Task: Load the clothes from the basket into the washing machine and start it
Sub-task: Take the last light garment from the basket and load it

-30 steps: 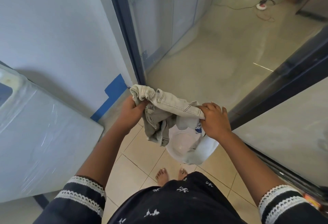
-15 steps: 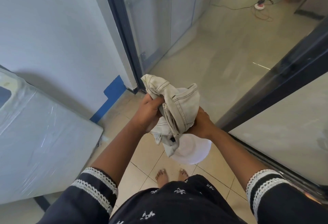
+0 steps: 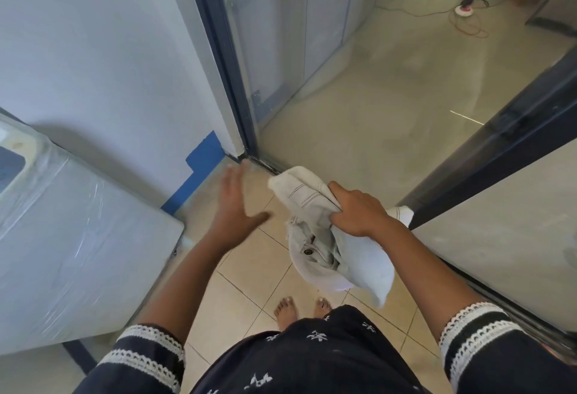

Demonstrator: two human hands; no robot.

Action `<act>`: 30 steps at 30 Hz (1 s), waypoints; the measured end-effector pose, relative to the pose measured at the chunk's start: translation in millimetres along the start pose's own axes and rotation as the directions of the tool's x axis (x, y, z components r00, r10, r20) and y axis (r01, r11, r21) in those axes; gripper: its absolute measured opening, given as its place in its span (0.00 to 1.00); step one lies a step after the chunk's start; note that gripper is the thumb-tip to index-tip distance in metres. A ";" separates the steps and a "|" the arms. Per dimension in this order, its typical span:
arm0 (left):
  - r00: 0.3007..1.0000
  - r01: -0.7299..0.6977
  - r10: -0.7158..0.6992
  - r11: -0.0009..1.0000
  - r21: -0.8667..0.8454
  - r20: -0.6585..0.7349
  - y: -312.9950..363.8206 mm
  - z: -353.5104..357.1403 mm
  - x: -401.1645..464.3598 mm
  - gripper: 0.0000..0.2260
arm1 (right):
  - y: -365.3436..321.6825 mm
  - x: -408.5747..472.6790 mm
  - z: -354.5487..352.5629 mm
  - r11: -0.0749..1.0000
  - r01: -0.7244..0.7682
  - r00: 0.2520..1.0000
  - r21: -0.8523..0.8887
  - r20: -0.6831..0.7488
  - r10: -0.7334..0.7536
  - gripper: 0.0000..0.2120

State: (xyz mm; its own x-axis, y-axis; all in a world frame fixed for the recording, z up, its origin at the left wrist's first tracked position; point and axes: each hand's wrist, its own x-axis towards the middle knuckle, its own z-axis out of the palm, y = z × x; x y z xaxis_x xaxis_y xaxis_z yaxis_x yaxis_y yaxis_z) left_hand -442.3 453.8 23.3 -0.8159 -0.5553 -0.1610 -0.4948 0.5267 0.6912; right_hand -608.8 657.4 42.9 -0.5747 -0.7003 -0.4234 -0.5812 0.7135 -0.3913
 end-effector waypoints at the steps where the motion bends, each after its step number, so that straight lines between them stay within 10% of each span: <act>1: 0.991 -0.055 0.055 0.998 -0.004 0.126 9.9 8.8 -3.0 0.54 | -5.8 1.4 -4.1 1.000 0.006 1.000 0.006 -0.009 -0.006 0.19; 3: 0.946 -0.102 0.104 0.995 -0.023 0.306 24.8 30.9 -7.2 0.59 | -20.7 3.0 -14.6 0.999 0.046 0.998 0.014 -0.034 -0.046 0.19; 6: 0.973 -0.137 0.150 0.987 -0.084 0.175 42.1 52.1 -7.8 0.60 | -41.1 0.1 -37.1 0.989 0.144 0.989 0.036 -0.043 -0.143 0.19; 11: 0.974 -0.213 0.213 0.977 0.004 -0.082 55.2 34.6 1.3 0.30 | -49.9 -12.6 -55.5 0.933 0.270 0.953 0.237 -0.203 -0.225 0.18; 15: 0.992 -0.027 -0.016 0.944 -0.328 -0.128 37.0 29.7 6.5 0.22 | -37.9 -19.8 -48.2 0.870 0.340 0.898 0.356 -0.397 -0.189 0.32; 19: 0.969 0.172 -0.245 0.538 -0.825 0.042 13.7 26.0 -4.5 0.16 | 6.7 -28.7 -27.4 0.850 0.135 0.985 0.509 -0.161 -0.060 0.54; 23: 0.925 0.210 -0.356 0.193 -0.958 0.131 -1.3 23.2 -16.3 0.13 | 31.5 -32.9 -0.2 0.817 -0.015 0.995 0.577 0.088 -0.044 0.63; 30: 0.900 0.235 -0.393 0.069 -0.969 0.190 27.1 38.6 -13.8 0.31 | -6.4 -40.0 30.2 0.565 0.182 0.974 0.805 -0.068 -0.216 0.64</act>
State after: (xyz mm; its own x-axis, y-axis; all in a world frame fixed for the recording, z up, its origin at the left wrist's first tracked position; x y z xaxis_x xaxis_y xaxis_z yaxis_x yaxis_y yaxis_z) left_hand -456.1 500.6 17.1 -0.5968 -0.5840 -0.5502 0.0637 -0.7181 0.6931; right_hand -564.7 681.5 37.6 -0.4729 -0.8380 -0.2723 0.0311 0.2930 -0.9556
